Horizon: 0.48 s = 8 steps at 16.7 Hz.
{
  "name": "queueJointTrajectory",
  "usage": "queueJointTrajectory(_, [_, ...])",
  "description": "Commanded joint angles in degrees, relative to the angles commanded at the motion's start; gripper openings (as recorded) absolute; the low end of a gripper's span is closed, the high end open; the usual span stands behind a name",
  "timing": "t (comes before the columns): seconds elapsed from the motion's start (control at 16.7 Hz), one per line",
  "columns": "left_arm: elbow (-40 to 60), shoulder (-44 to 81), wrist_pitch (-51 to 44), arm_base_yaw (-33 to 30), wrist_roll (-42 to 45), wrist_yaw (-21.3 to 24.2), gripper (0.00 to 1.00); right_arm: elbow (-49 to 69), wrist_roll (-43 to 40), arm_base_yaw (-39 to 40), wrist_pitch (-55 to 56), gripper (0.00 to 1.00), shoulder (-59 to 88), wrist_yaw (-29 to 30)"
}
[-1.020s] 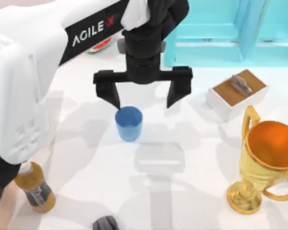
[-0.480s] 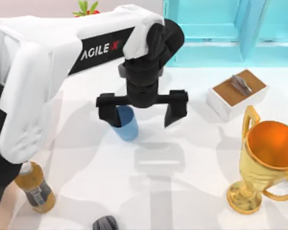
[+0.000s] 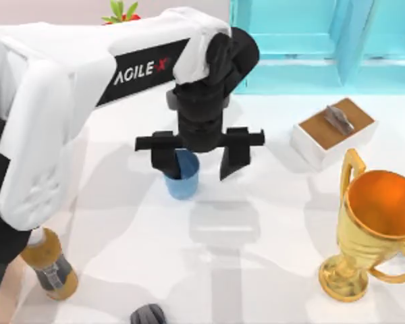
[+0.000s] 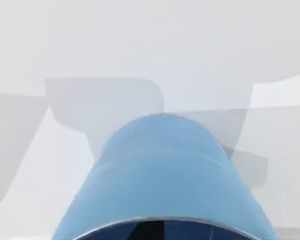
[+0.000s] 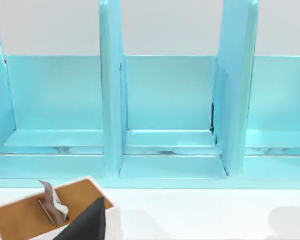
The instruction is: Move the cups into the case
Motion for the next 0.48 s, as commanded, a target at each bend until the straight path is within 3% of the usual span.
queueJointTrajectory(0.36, [0.0,0.0,0.0,0.0,0.0,0.0,0.02,0.0,0.0,0.0,0.0,1.0,0.0,0.0])
queueJointTrajectory(0.48, [0.0,0.0,0.0,0.0,0.0,0.0,0.0,0.0,0.0,0.0,0.0,1.0,0.0,0.0])
